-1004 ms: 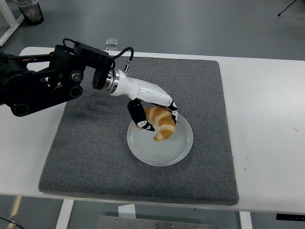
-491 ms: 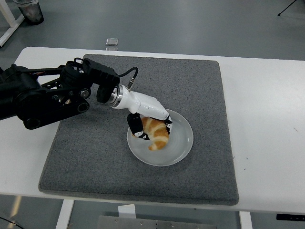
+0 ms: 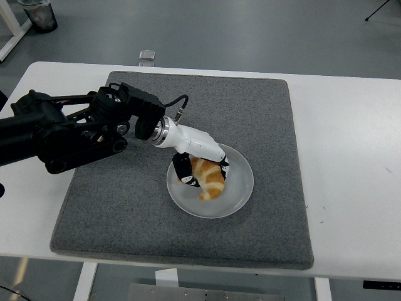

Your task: Place the bread on the plate

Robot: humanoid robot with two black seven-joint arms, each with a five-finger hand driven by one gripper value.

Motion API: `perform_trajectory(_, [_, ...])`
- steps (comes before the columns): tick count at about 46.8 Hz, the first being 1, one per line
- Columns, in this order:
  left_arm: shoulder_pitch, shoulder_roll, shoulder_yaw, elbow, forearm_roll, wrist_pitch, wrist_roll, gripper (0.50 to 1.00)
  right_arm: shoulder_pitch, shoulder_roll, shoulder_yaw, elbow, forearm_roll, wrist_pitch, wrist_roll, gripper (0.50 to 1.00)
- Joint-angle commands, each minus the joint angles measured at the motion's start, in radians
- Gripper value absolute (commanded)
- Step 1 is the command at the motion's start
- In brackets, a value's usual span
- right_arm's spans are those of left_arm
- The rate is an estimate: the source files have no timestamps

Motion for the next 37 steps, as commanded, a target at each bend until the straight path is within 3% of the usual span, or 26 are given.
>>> perform_trajectory(1, [0.001, 0.000, 0.000, 0.002, 0.002, -0.001, 0.000, 0.500, 0.000, 0.000, -0.001, 0.000, 0.000, 0.001, 0.000, 0.952])
perform_trajectory(14, [0.000, -0.002, -0.001, 0.014, 0.000, 0.000, 0.000, 0.510, 0.000, 0.000, -0.001, 0.000, 0.000, 0.001, 0.000, 0.952])
perform_trajectory(18, [0.000, 0.000, -0.001, 0.015, -0.003, 0.000, 0.000, 0.689, 0.000, 0.000, -0.001, 0.000, 0.000, 0.001, 0.000, 0.952])
perform_trajectory(21, [0.000, -0.002, -0.003, 0.014, -0.012, 0.000, 0.002, 0.882, 0.000, 0.000, -0.001, 0.000, 0.000, 0.000, 0.000, 0.952])
perform_trajectory(29, [0.000, -0.002, -0.003, 0.014, -0.018, 0.017, 0.002, 0.988, -0.002, 0.000, 0.001, 0.000, 0.000, 0.000, 0.000, 0.952])
perform_trajectory(37, [-0.002, -0.002, -0.008, 0.014, -0.029, 0.028, 0.002, 0.992, 0.000, 0.000, -0.001, 0.000, 0.000, 0.000, 0.000, 0.952])
